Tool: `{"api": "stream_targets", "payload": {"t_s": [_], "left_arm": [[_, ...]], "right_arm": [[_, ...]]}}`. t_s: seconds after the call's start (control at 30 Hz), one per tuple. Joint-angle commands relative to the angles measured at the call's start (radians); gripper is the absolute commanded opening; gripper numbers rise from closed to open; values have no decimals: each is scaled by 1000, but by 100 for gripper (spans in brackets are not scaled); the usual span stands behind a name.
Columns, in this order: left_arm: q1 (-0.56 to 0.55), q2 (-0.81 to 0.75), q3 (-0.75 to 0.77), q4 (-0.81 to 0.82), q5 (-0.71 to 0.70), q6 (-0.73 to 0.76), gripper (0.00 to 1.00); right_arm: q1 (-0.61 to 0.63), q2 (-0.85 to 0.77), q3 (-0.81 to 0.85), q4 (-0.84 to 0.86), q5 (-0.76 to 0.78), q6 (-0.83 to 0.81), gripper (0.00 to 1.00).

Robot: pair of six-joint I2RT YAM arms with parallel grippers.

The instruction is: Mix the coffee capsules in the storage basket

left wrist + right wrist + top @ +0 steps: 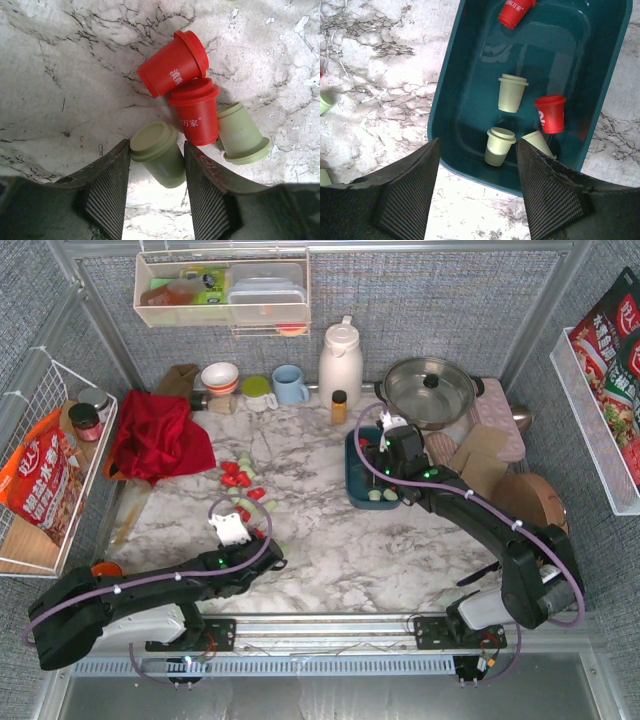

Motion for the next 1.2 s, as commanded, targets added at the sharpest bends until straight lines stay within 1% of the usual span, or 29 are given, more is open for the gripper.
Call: {"api": "stream_targets", "payload": {"t_s": [0.0,0.07,0.17,0.23,0.27,0.3,0.4,0.53,0.63,0.73,0.83,0.87,1.0,1.07,1.17], "left_arm": [[0,7,-4,-10,6,13,52],[0,3,-1,-15,5,38,51],[0,-16,-1,3,18,118,51],[0,-36,-3,31,45,203,53],[0,-46,-5,34,46,226,54],[0,-56,-5,27,42,229,57],[0,-86,2,-29,25,192,62],[0,-99,15,-100,30,123,60],[0,-83,31,-132,40,39,60],[-1,-52,33,-83,66,-36,60],[-2,0,36,-6,88,-72,54],[-1,21,41,1,86,-85,53],[-1,111,81,-67,52,-157,52],[0,143,98,-89,44,-152,52],[-1,162,99,-67,45,-116,50]], "right_arm": [[-1,6,9,10,-8,2,67],[-1,8,8,11,-9,1,67],[-2,10,9,10,-9,1,67],[-1,10,10,10,-10,1,67],[-1,10,10,10,-10,1,67],[-1,10,11,9,-10,0,67],[-1,10,12,7,-10,0,67],[-1,14,14,7,-11,0,67],[-1,18,15,7,-13,0,67],[-1,22,17,7,-15,2,67],[-2,23,18,4,-19,0,67],[-1,23,18,3,-18,0,67],[-2,19,18,0,-19,-1,67],[-2,19,18,2,-20,0,67],[-2,24,18,5,-27,2,67]]}}
